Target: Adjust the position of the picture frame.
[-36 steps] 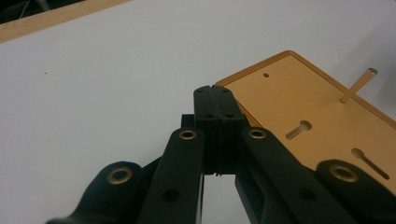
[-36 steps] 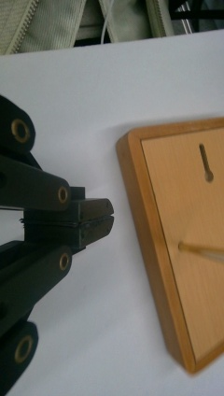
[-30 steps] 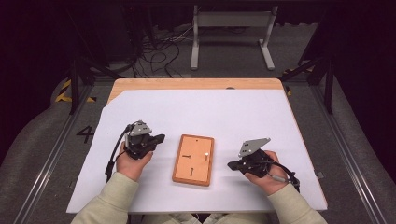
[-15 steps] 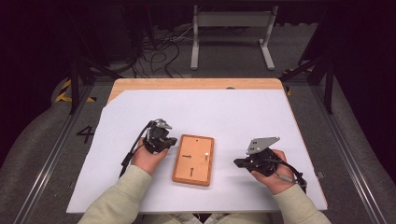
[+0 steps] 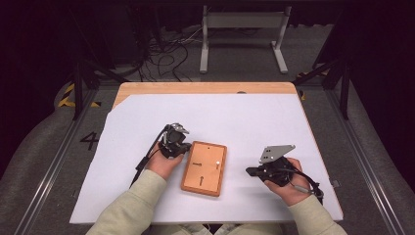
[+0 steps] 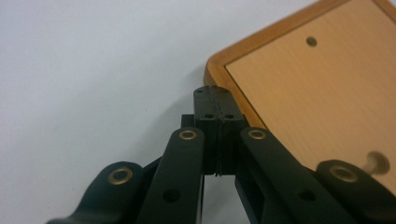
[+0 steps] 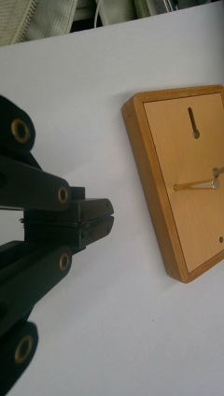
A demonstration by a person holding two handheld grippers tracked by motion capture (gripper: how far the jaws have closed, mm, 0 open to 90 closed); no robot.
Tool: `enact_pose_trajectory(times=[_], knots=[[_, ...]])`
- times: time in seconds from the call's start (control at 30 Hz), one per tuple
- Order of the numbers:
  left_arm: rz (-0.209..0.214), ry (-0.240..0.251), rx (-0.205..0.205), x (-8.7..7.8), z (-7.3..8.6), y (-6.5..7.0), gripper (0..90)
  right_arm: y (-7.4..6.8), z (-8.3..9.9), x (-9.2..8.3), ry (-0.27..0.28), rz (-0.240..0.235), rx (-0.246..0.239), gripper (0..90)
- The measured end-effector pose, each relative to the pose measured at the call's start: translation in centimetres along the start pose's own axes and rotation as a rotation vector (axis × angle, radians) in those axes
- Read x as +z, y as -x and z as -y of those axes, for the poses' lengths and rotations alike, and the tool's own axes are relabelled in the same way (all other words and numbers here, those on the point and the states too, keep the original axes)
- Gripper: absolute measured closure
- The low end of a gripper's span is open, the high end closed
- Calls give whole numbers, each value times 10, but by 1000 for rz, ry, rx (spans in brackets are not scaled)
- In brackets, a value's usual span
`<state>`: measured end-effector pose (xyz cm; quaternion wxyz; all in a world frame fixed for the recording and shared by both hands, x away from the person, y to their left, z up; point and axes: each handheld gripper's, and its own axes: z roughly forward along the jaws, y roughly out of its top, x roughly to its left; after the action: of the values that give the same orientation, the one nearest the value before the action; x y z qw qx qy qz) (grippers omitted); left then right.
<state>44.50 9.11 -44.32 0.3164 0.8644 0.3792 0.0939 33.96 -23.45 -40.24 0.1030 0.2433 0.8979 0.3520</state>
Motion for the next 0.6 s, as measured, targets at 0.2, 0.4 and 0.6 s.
enact_pose_trajectory(times=[0.2, 0.4, 0.6], knots=[[20, 13, -17, 1, 0, -4, 899, -4, 0, 1, -6, -9, -10, 900], [48, 26, -14, 5, -2, -1, 900, -6, 0, 0, -8, -14, -14, 900], [83, 11, 13, 10, -7, 10, 900, -9, -1, 2, -12, -26, -23, 900]])
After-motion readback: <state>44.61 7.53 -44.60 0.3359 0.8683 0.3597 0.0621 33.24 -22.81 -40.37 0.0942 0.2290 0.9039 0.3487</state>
